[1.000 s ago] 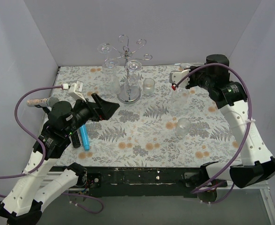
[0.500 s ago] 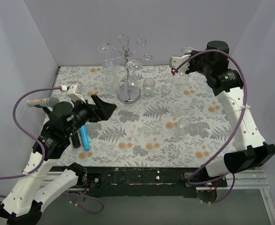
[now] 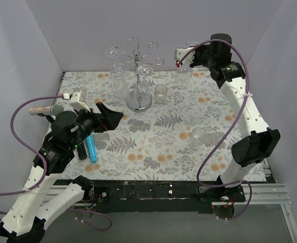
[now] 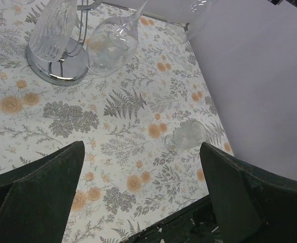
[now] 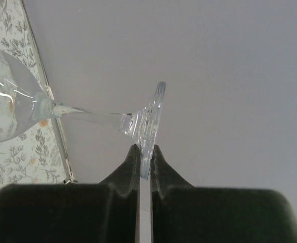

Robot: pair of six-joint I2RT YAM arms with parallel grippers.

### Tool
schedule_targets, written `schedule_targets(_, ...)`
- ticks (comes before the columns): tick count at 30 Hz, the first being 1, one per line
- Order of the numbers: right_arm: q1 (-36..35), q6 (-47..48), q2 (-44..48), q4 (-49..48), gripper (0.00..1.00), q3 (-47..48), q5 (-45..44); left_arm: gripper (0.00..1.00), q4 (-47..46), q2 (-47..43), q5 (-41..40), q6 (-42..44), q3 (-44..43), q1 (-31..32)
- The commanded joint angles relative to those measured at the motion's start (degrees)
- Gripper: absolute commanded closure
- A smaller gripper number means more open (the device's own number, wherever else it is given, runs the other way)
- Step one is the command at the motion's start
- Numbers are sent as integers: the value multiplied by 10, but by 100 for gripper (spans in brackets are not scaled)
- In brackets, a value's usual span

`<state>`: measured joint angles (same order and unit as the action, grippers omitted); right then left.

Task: Place the wine glass upside down on the wine glass rack
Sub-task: Turn the wine glass upside down at the wine rack.

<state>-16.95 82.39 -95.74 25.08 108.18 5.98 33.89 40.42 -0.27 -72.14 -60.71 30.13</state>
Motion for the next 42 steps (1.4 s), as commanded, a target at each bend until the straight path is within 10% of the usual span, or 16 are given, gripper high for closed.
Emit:
schedule_targets(1, -9, -18, -22, -93, 99, 56, 10, 2, 9, -1, -16, 8, -21, 1)
schedule_targets(42, -118, -37, -123, -129, 99, 111, -7, 2, 21, -5, -28, 10, -20, 1)
